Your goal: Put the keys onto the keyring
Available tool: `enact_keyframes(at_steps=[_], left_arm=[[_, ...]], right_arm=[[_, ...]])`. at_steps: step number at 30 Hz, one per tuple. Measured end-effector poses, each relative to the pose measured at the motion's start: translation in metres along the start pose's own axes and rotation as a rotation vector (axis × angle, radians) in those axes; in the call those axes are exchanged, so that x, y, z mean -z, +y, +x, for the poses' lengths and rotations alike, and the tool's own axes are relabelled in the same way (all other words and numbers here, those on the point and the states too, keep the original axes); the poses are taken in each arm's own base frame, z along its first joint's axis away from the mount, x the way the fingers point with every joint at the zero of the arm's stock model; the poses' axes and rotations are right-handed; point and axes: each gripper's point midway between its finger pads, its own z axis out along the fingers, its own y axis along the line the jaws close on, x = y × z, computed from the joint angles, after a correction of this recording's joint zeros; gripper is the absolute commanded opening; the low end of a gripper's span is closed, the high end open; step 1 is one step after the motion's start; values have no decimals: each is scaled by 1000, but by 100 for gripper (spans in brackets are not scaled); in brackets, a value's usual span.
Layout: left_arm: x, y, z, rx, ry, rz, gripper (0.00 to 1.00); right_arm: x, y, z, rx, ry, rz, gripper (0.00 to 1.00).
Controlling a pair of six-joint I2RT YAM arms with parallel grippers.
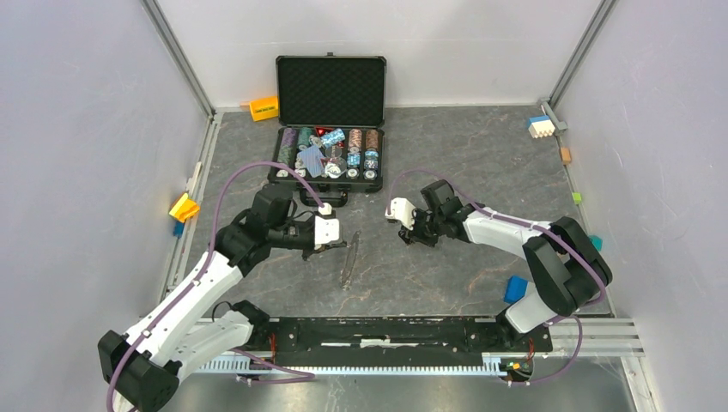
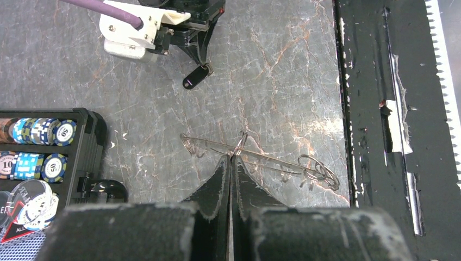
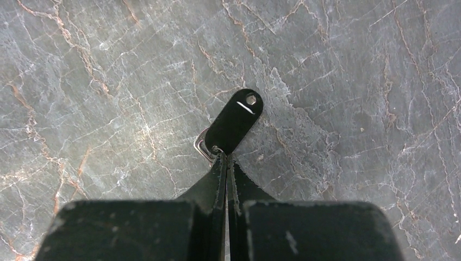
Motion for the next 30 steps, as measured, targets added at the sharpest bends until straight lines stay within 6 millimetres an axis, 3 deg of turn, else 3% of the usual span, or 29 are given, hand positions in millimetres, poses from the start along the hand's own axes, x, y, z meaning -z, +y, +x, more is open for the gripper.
enact_keyframes(at_steps=[7, 20, 24, 30], left_arm=[[1, -3, 2, -2, -3, -1, 2], [2, -3, 0, -9, -8, -5, 2], [3, -3, -1, -12, -10, -7, 2], [4, -3, -3, -19, -15, -12, 2]], right_arm=[[0, 4, 1, -5, 0, -18, 18], [1, 13, 7, -31, 21, -56, 39], [-1, 15, 7, -45, 24, -74, 40], [-5, 12, 4, -55, 26, -82, 33]])
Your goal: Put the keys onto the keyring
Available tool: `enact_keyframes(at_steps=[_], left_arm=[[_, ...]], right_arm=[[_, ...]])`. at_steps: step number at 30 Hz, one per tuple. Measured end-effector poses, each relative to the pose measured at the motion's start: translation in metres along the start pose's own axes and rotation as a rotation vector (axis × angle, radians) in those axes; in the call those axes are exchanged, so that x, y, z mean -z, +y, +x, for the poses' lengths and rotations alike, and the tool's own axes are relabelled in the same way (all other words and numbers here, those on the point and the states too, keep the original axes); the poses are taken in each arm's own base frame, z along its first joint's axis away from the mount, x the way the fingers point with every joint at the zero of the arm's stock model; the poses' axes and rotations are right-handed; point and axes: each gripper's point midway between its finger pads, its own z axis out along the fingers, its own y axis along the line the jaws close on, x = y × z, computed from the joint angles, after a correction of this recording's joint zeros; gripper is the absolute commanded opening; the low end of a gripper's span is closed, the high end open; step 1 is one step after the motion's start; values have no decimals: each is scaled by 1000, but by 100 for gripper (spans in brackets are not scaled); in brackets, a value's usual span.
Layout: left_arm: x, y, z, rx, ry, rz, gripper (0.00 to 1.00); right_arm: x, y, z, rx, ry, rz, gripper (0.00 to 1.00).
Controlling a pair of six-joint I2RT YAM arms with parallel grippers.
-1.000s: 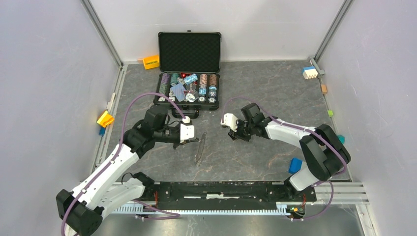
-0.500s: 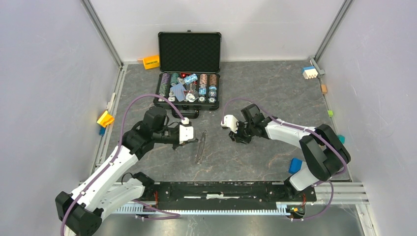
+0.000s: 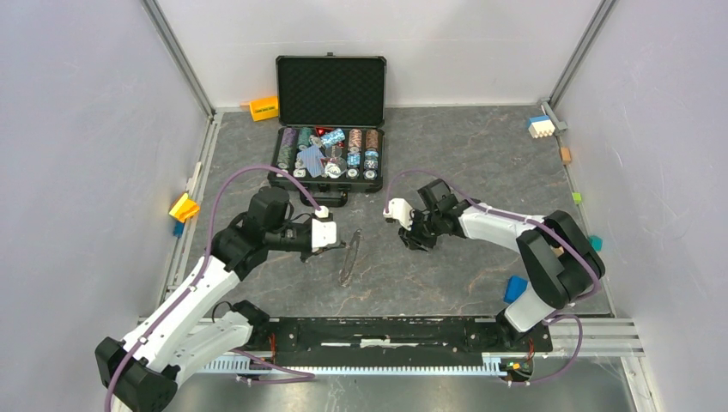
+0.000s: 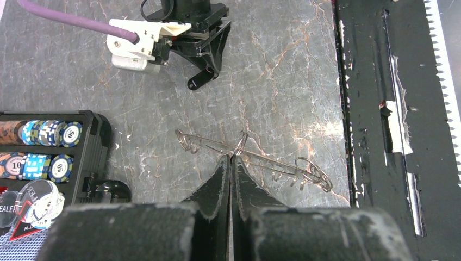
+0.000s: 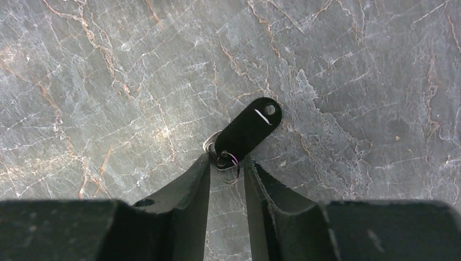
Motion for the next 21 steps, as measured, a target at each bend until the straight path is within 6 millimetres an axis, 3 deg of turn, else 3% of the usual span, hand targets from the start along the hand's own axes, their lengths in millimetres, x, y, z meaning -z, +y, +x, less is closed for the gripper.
enact_keyframes(at_steps=[10, 21], left_arm=[[1, 0, -1, -5, -4, -3, 2], [0, -1, 2, 0, 1, -2, 2]], right_arm=[[0, 1, 1, -10, 0, -13, 13], [2, 3, 3, -17, 8, -30, 0]])
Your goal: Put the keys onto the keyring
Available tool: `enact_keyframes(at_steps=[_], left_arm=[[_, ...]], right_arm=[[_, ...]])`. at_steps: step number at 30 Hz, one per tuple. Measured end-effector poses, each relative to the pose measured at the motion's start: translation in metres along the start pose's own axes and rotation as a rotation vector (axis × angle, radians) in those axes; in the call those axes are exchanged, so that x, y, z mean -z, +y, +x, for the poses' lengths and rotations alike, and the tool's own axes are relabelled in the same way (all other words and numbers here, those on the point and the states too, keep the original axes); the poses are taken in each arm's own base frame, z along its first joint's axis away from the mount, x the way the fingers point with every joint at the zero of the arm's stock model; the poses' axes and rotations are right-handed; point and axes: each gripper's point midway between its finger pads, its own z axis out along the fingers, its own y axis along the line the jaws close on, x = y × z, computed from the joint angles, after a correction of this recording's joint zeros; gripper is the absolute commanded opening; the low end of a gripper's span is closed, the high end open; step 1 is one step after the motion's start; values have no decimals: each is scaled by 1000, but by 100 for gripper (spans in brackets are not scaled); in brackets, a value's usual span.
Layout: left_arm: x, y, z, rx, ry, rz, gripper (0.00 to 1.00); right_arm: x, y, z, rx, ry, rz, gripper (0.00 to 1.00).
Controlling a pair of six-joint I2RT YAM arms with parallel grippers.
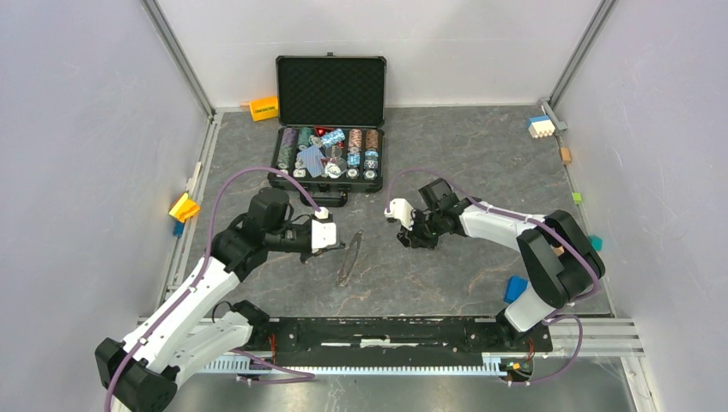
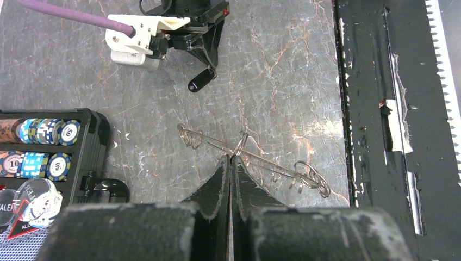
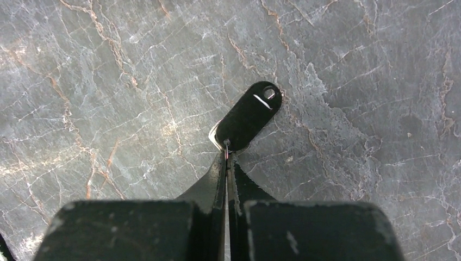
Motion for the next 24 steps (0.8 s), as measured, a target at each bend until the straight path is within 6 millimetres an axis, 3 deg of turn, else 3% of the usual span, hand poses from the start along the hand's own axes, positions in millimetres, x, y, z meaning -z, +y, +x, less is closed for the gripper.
enact_keyframes(at_steps=[13, 18, 24], left_arm=[[-3, 0, 3, 21, 5, 2, 2], [-7, 5, 2, 52, -5, -6, 2], [-16, 8, 5, 86, -11, 14, 2]], right_arm=[[9, -3, -8, 21, -29, 17, 0], [36, -10, -39, 86, -145, 70, 0], [58, -2, -72, 161, -274, 54, 0]])
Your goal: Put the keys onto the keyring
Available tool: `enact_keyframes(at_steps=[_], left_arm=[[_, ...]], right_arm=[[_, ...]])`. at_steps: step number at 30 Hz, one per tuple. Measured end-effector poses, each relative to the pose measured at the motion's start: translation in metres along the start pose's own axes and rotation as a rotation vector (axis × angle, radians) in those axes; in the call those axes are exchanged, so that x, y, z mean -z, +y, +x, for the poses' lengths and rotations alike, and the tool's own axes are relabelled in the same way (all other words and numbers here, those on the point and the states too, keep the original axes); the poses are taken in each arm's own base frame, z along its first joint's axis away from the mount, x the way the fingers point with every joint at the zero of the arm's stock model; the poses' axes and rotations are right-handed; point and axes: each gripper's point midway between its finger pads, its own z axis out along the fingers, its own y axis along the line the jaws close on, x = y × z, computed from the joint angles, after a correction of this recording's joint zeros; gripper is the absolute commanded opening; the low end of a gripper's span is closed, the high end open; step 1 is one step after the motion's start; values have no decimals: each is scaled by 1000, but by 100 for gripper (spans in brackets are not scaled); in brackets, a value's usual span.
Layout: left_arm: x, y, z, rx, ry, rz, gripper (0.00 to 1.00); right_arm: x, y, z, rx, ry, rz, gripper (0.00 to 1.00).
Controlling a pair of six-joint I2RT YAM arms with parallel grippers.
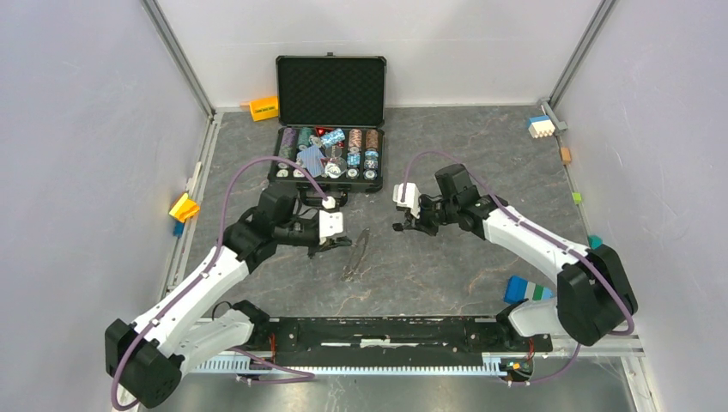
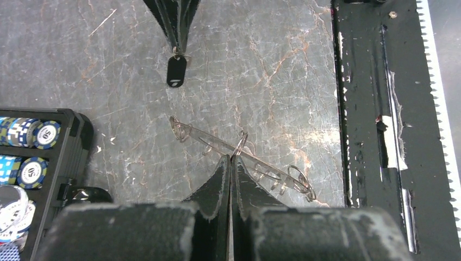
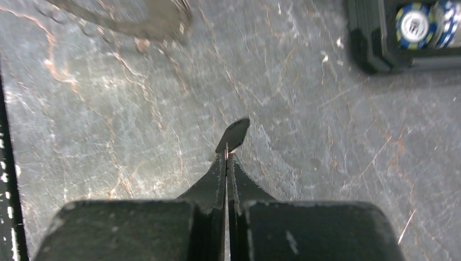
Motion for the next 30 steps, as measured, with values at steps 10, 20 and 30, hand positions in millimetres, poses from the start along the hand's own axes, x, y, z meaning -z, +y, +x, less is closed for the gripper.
enact_keyframes(at_steps=[10, 20, 30], left_arm=[[-13, 9, -4, 51, -29, 15, 2], [-19, 31, -17, 132, -69, -74, 2], [-22, 43, -2, 184, -16, -141, 2]], right_arm=[[22, 5, -59, 92, -179, -42, 0], [26, 12, -66, 93, -206, -68, 0], [26, 6, -56, 84, -165, -29, 0]])
